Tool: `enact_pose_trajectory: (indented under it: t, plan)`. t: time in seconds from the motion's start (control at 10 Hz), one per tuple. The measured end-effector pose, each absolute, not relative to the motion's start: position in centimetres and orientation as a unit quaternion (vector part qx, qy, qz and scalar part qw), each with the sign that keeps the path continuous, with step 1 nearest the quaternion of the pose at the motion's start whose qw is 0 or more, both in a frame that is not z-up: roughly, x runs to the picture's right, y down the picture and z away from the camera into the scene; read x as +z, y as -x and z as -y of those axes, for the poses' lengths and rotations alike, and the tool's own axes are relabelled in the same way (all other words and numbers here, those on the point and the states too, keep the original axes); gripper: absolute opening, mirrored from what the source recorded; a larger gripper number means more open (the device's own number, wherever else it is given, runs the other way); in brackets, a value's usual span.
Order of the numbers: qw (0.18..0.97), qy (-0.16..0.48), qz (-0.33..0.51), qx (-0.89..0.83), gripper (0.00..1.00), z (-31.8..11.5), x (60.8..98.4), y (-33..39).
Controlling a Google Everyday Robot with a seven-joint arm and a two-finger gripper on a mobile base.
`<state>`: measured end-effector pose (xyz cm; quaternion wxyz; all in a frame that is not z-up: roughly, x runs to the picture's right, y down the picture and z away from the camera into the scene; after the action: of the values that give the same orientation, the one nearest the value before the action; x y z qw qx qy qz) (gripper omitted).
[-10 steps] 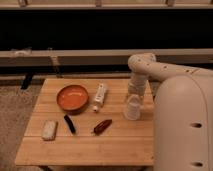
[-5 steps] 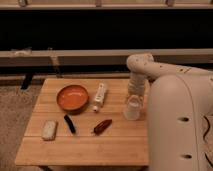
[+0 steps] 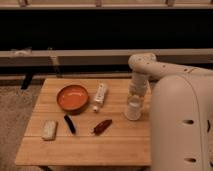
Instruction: Place the ceramic cup over the eraser
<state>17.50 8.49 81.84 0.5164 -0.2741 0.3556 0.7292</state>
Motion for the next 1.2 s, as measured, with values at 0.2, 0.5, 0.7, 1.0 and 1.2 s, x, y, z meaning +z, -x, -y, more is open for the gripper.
enact_pose_trajectory:
  t: [0.2,0.5,0.7,1.0,1.2]
  plan:
    - [0.526,0.269,-0.345,0.729,0.0,-7.6,80.8,-17.0]
    - [0.576,0.262,-0.32,0.705,0.0,-3.6,78.2,-12.9]
    - [0.626,0.257,-0.297,0.674,0.0,0.1,75.4,-8.5]
    - [0.713,0.254,-0.251,0.604,0.0,3.5,71.5,-0.6]
    - [0.758,0.255,-0.225,0.557,0.0,3.1,69.1,3.7]
